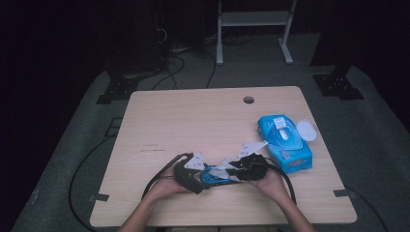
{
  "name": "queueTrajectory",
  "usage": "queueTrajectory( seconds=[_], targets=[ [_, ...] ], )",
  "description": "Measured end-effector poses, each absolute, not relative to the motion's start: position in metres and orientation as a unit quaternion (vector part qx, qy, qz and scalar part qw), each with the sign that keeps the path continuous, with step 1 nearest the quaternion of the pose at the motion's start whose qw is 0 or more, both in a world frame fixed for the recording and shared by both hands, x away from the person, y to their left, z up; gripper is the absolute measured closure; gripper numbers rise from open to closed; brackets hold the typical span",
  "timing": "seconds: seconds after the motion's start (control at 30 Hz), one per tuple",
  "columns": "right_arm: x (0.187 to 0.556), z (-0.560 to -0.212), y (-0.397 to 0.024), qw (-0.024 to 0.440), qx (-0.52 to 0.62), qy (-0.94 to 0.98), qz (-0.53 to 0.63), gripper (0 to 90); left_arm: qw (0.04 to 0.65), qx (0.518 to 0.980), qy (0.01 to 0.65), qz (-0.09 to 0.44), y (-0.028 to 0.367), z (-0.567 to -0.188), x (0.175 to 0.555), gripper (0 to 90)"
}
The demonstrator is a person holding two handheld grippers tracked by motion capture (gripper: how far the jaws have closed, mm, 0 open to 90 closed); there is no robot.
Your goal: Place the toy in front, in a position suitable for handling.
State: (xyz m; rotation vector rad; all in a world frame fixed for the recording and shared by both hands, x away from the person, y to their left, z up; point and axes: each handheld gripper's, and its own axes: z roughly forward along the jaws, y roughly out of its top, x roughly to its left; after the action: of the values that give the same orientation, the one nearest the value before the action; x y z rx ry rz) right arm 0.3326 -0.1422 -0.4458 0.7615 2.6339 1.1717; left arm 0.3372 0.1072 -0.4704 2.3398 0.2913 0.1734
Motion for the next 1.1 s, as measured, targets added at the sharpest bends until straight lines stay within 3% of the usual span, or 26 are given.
queueTrajectory(
  seconds=[0.2, 0.47, 0.7, 0.83, 0.9, 0.93, 1.1],
  targets=[
    [0.33, -0.446, -0.148, 0.089, 0.26, 0.878, 0.391, 82.0, 0.376, 0.917, 0.11, 0.072, 0.108, -0.47, 0.337, 24.5],
    [0.32, -0.441, -0.171, 0.103, 0.271, 0.879, 0.378, 83.2, 0.372, 0.919, 0.106, 0.073, 0.108, -0.47, 0.337, 24.9],
    [0.306, -0.445, -0.148, 0.097, 0.23, 0.896, 0.368, 83.3, 0.375, 0.918, 0.108, 0.071, 0.108, -0.47, 0.337, 25.0],
    [0.308, -0.442, -0.155, 0.102, 0.236, 0.895, 0.364, 82.5, 0.378, 0.917, 0.109, 0.072, 0.109, -0.471, 0.337, 25.2],
    [0.307, -0.44, -0.162, 0.103, 0.237, 0.894, 0.366, 78.7, 0.378, 0.916, 0.108, 0.071, 0.109, -0.471, 0.337, 25.2],
    [0.306, -0.438, -0.167, 0.106, 0.237, 0.89, 0.374, 70.4, 0.376, 0.918, 0.106, 0.073, 0.109, -0.471, 0.337, 25.2],
    [0.308, -0.429, -0.172, 0.119, 0.226, 0.884, 0.391, 47.5, 0.376, 0.918, 0.107, 0.073, 0.109, -0.47, 0.337, 25.2]
  ],
)
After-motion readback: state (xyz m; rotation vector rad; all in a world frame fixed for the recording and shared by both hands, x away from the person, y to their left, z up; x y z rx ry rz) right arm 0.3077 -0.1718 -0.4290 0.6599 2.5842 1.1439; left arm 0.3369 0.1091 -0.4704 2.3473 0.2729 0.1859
